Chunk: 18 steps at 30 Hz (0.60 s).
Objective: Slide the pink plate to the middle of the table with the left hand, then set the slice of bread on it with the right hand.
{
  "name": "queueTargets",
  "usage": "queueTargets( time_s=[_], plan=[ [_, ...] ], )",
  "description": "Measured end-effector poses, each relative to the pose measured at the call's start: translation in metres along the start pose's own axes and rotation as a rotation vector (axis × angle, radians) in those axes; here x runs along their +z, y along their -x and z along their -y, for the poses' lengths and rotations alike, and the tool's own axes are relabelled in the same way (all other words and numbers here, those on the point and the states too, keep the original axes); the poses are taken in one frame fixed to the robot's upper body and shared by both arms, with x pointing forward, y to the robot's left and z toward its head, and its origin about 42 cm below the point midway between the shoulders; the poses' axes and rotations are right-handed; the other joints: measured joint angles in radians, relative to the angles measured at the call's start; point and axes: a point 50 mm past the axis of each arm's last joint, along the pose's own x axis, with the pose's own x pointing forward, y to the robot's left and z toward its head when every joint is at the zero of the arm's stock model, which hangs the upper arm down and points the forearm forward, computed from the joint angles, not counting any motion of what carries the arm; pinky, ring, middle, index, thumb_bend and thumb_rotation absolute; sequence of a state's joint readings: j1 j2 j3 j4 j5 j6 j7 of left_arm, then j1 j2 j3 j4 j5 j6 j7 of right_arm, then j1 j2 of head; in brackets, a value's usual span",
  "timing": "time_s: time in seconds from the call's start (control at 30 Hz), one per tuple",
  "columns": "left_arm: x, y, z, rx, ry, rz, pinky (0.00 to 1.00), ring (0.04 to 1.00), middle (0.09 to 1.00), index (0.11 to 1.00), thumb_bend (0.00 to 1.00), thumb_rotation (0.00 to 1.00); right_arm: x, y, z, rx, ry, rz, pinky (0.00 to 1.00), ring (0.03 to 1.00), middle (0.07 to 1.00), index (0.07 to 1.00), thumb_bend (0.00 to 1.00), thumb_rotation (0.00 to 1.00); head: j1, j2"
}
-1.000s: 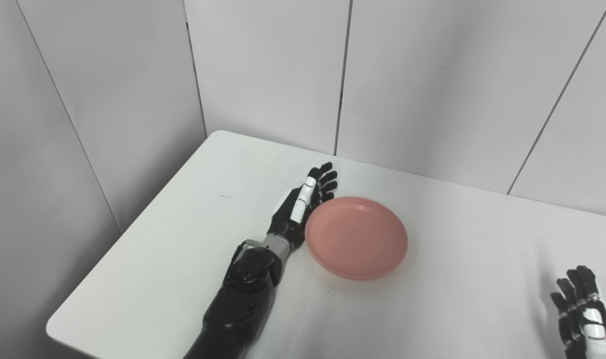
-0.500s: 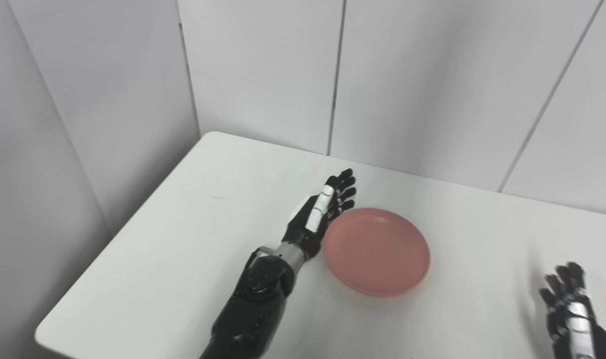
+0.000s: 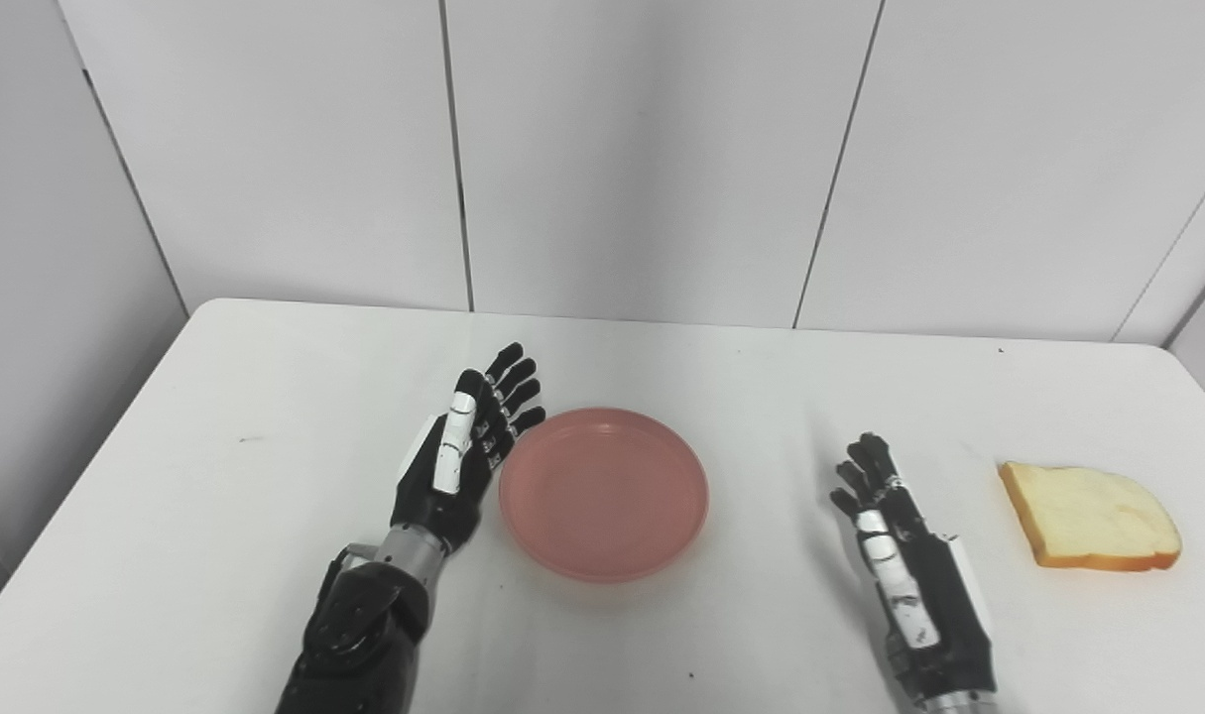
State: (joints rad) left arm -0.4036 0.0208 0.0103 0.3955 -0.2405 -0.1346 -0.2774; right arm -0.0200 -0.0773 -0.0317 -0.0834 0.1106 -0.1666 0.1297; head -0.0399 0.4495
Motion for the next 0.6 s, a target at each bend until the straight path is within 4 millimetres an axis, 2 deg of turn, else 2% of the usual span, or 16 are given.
queueTargets(
  time_s=[0.1, 0.33, 0.6],
  plan=[
    [-0.001, 0.001, 0.002, -0.017, -0.001, -0.001, 0.86, 0.958, 0.972, 0.928, 0.75, 1.00, -0.001, -0.001, -0.007, -0.001, 0.011, -0.001, 0.98, 0.963, 0.969, 0.973, 0.57, 0.80, -0.035, -0.005],
    [0.001, 0.007, 0.007, -0.035, 0.010, 0.017, 0.91, 0.984, 0.993, 0.926, 0.74, 1.00, -0.001, -0.002, -0.016, -0.002, 0.021, 0.000, 1.00, 0.971, 0.975, 0.979, 0.57, 0.81, -0.084, 0.000],
    [0.001, 0.014, 0.013, -0.025, 0.047, 0.031, 0.92, 0.983, 0.988, 0.924, 0.74, 1.00, -0.001, -0.003, -0.020, -0.010, 0.019, 0.001, 1.00, 0.969, 0.973, 0.974, 0.58, 0.81, -0.086, 0.008]
  ],
)
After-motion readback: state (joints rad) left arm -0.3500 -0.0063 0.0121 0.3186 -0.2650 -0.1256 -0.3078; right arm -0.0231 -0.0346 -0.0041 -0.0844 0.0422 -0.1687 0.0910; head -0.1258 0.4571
